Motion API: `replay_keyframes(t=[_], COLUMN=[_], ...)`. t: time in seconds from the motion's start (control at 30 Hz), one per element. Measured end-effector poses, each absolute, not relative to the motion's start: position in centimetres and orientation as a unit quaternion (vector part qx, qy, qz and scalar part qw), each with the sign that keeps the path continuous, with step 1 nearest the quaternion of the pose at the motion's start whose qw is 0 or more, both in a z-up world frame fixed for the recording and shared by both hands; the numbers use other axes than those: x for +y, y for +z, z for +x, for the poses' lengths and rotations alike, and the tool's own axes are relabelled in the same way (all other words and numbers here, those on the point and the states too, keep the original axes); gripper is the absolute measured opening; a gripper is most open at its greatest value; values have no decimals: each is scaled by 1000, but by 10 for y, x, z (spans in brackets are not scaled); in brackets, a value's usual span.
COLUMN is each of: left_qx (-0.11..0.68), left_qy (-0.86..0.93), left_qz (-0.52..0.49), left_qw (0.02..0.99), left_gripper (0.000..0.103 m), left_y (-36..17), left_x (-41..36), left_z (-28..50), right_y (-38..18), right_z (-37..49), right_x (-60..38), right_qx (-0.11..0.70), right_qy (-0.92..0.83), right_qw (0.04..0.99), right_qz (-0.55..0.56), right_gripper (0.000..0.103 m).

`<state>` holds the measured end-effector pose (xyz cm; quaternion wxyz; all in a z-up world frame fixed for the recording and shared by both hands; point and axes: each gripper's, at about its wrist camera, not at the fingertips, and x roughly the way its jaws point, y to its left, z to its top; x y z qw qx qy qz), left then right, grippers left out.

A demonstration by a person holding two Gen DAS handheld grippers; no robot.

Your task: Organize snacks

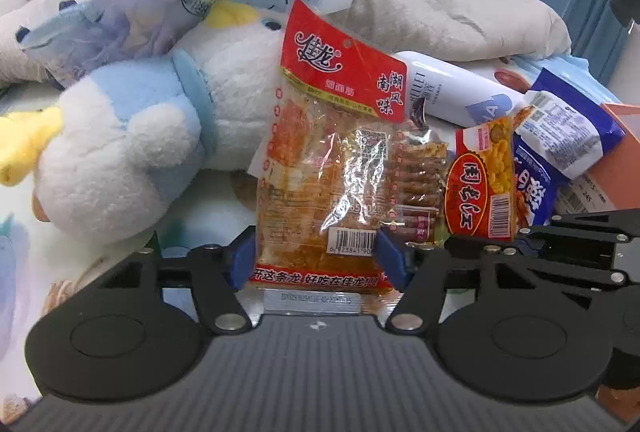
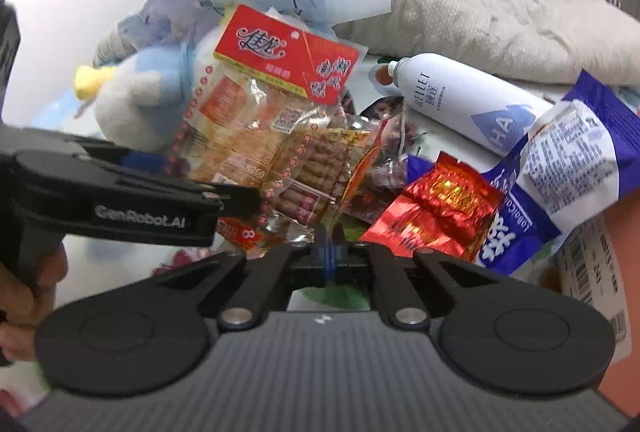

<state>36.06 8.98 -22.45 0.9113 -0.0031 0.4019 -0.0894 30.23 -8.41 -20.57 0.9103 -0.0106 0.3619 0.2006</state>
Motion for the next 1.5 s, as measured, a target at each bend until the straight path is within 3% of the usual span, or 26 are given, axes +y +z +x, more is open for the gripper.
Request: replay_keyframes(t=[0.13,0.3,1.03,1.5], left_qx=[409,417,413,448], left_qy=[-87,-79,-15,-15], left_qz=[-13,-25,-112,-130], left_qw=[908,905,904,884], left_gripper=[58,55,55,55], left_y=[-222,-218,-183,-191], left_x=[90,93,98,78], left_z=[352,330,191,138], right_y=[-202,-197,-161,-174], right_z=[292,275,166,92], right_x=[-86,-85,-129,-162], right_qx=[365,369,364,413], right_qy=[208,221,195,164], right_qw=[907,903,911,896], right_qz=[5,5,-6,14], right_gripper=[3,3,3,6])
